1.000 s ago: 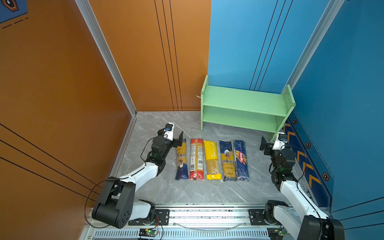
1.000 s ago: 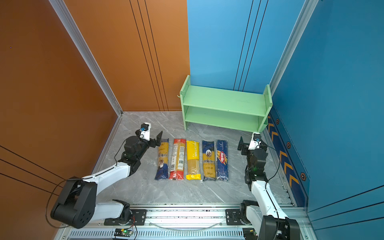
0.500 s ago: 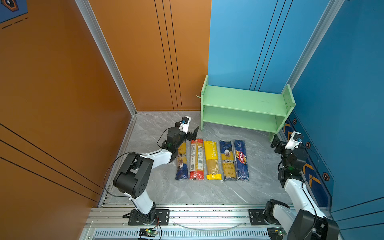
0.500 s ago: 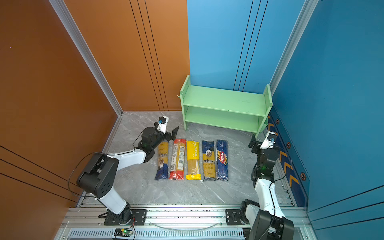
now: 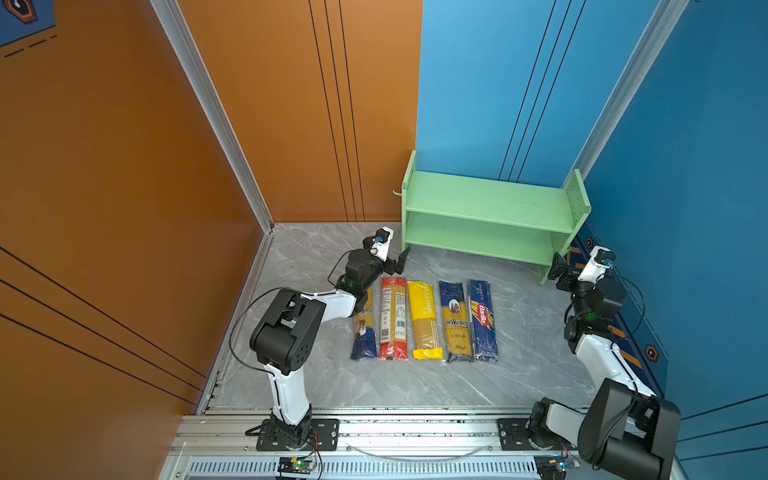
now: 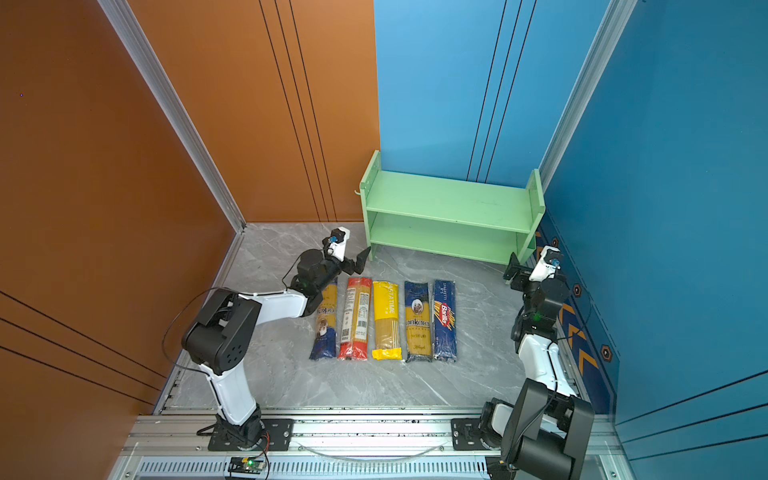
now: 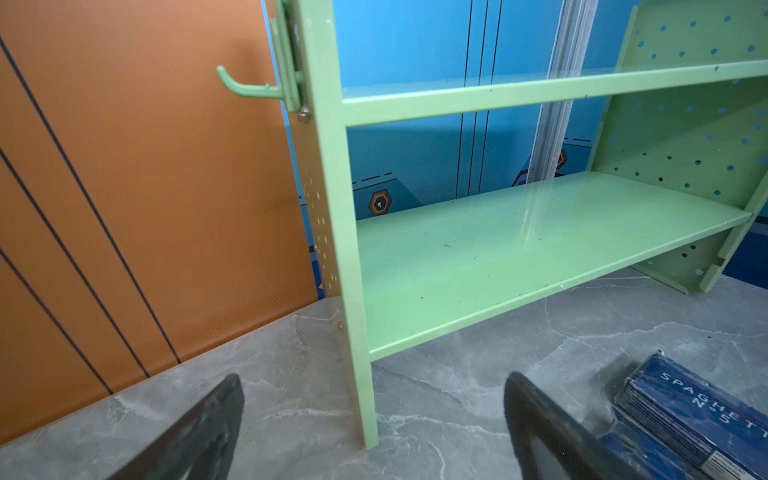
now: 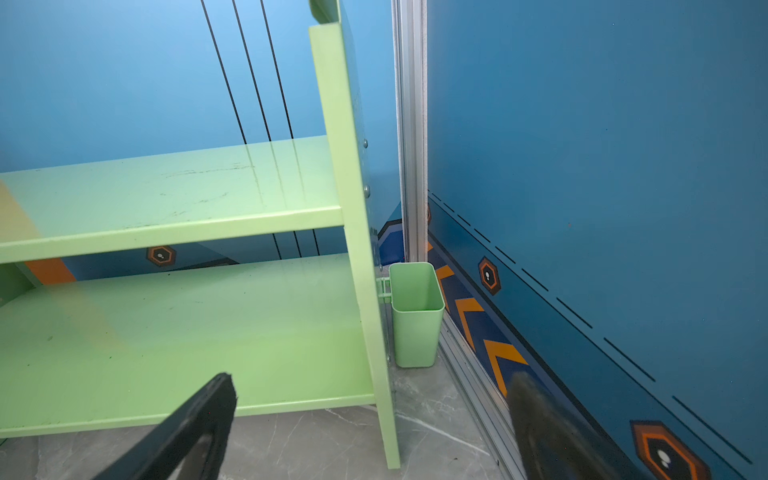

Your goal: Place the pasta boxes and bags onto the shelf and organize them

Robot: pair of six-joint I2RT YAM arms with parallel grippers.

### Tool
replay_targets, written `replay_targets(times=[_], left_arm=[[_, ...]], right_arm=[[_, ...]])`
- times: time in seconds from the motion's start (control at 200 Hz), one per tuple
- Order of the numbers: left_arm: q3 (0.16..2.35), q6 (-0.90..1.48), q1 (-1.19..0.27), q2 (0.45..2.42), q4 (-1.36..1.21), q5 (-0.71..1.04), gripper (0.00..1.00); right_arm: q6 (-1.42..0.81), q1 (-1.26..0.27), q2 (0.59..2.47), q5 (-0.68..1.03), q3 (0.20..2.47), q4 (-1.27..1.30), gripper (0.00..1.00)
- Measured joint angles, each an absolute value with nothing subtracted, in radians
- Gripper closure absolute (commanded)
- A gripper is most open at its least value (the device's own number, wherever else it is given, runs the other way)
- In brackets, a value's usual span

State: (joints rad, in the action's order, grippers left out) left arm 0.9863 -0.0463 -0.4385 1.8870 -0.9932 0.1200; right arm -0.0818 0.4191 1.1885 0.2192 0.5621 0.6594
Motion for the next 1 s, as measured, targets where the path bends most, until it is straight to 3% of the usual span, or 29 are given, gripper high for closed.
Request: replay_targets(times=[1.001], left_arm=[[1.261, -0.064, -0.445, 2.143, -1.092, 0.063, 0.02]], right_arm=[[-0.081, 0.432, 1.463, 0.324, 0.669, 0.859, 0.05]])
